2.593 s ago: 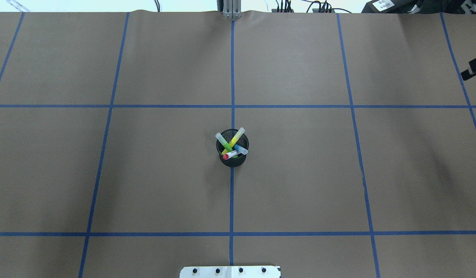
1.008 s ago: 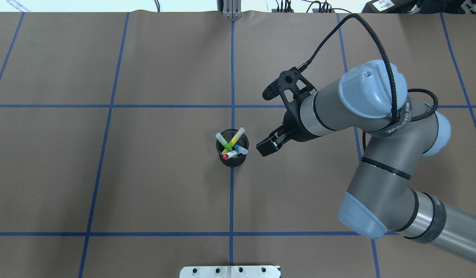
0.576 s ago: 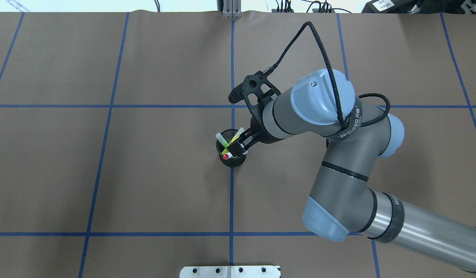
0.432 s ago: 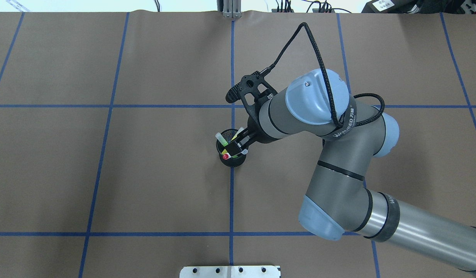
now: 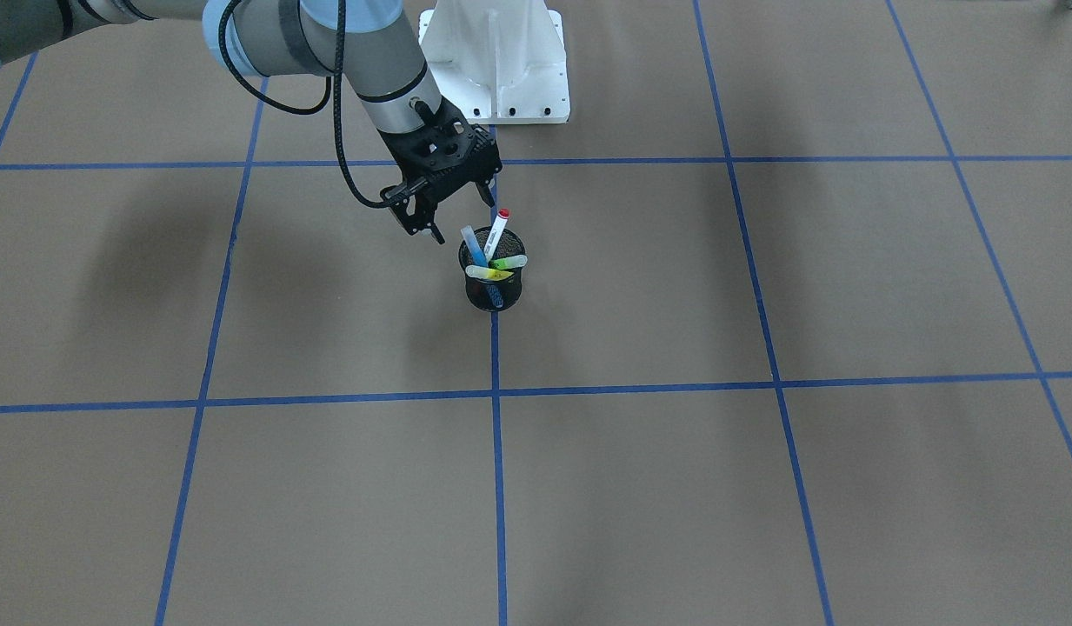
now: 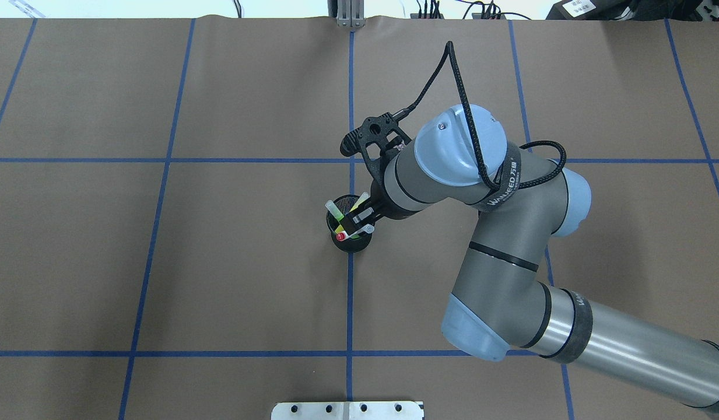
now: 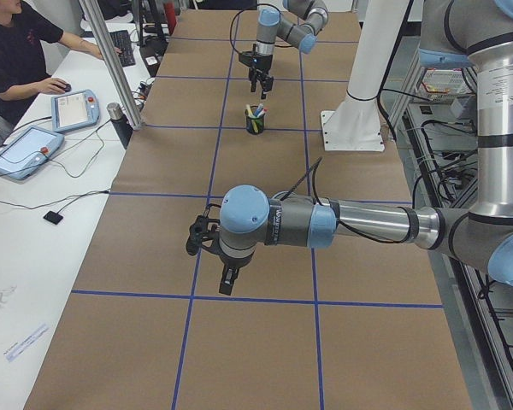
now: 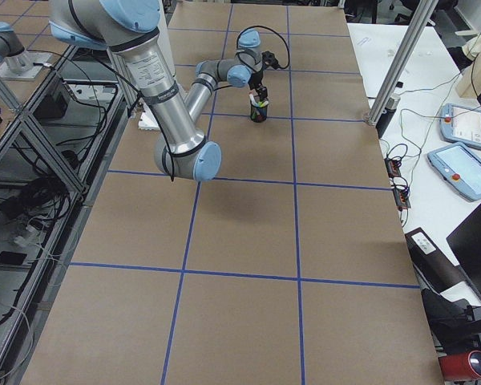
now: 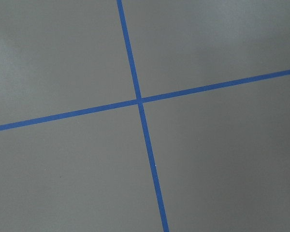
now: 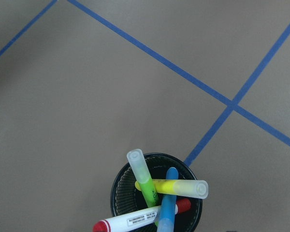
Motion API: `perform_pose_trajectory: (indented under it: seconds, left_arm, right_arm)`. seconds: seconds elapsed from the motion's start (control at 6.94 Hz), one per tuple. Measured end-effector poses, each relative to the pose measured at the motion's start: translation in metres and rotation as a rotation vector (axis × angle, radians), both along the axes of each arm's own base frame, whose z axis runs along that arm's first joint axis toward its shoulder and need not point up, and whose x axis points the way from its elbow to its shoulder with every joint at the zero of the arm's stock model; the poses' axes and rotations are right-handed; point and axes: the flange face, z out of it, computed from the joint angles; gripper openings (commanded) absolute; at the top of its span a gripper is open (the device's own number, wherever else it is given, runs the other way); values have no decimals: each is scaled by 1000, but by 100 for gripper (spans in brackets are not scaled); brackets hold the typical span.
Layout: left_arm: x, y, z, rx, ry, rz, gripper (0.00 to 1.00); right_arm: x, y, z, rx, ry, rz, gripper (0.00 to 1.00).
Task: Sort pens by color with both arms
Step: 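Lower the right gripper and grasp the blue marker in the cup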
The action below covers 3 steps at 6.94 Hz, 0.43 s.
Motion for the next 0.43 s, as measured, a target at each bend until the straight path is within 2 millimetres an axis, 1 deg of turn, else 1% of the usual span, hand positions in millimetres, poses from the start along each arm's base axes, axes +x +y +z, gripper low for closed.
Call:
perform_pose_trajectory:
  seconds: [0.14,0.29,0.43]
  left_arm:
    - [0,0,0,-1,0,0,99]
    - [0,1,1,-1,0,0,99]
    - [0,1,1,-2,0,0,99]
  right_arm:
    - [-1,0,4,-13,11,2,65]
    - [-3,1,7,-25,19,3,65]
    - [-6,3,9,-36,22,3,67]
